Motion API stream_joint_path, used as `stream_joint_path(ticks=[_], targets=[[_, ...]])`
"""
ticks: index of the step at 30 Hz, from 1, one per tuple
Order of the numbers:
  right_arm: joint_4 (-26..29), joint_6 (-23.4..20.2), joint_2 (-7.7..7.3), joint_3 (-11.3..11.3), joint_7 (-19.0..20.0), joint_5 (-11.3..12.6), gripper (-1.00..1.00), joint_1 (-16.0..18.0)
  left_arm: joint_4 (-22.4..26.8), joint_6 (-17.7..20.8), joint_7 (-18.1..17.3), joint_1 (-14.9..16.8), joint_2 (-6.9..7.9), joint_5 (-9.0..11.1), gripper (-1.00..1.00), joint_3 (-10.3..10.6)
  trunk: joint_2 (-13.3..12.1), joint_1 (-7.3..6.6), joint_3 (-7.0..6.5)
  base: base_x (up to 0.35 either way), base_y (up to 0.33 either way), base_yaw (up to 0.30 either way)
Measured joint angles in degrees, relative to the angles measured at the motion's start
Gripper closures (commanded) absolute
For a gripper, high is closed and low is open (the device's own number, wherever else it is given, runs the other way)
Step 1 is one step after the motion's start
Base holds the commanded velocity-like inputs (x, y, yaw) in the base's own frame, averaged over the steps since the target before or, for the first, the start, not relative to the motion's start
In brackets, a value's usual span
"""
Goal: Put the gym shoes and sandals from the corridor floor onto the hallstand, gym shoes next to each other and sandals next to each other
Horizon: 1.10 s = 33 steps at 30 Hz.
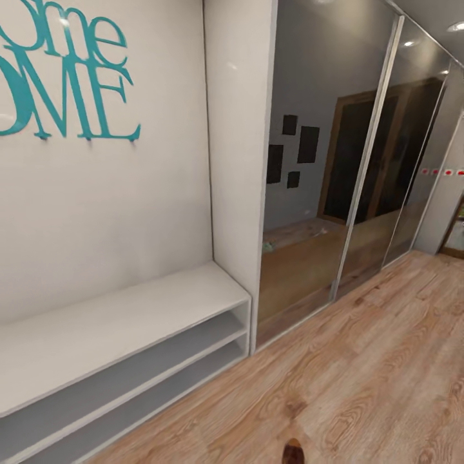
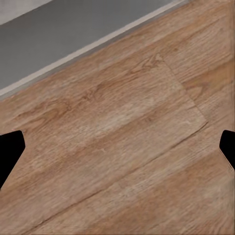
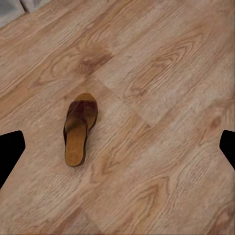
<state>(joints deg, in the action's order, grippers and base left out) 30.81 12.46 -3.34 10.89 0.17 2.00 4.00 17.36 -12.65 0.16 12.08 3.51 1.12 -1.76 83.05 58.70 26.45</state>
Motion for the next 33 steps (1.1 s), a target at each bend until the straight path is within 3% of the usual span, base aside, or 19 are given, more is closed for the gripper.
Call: stream_joint_path(ticks=[12,33], targets=[[0.14,0.00,0.00,-0.08,0.04,-0.01,-1.00,0.00,0.02,-0.08,0.00,0.00,-0.08,0.04,-1.00,0.00,0.00,0.01,0.00,0.307,-0.004,-0.008],[0.17,0.00,0.00,0.05,-0.22,0.15,-1.00,0.01,0.53,-0.18,0.00,0.02,-0.12,0.08,-1.00,-0.01,0.00,0.03,1.16,0.015,0.000,-0.065]])
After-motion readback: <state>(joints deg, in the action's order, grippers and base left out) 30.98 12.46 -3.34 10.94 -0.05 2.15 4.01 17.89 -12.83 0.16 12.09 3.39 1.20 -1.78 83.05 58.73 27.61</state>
